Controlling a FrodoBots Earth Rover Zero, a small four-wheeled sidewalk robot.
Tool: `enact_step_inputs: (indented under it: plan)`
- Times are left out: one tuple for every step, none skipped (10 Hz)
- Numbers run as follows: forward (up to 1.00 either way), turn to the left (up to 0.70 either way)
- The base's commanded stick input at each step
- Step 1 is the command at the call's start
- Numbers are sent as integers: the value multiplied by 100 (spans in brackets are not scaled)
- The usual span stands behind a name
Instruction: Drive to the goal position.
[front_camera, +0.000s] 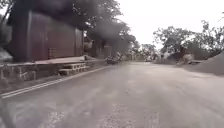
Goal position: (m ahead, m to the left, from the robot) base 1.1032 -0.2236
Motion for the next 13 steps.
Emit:
enact_step_inputs:
  plan:
    - [70, 0]
    - [70, 0]
    - [70, 0]
    - [70, 0]
    - [70, 0]
    - [70, 0]
    - [70, 0]
    - [70, 0]
    - [70, 0]
    - [70, 0]
    - [70, 0]
    - [70, 0]
    - [70, 0]
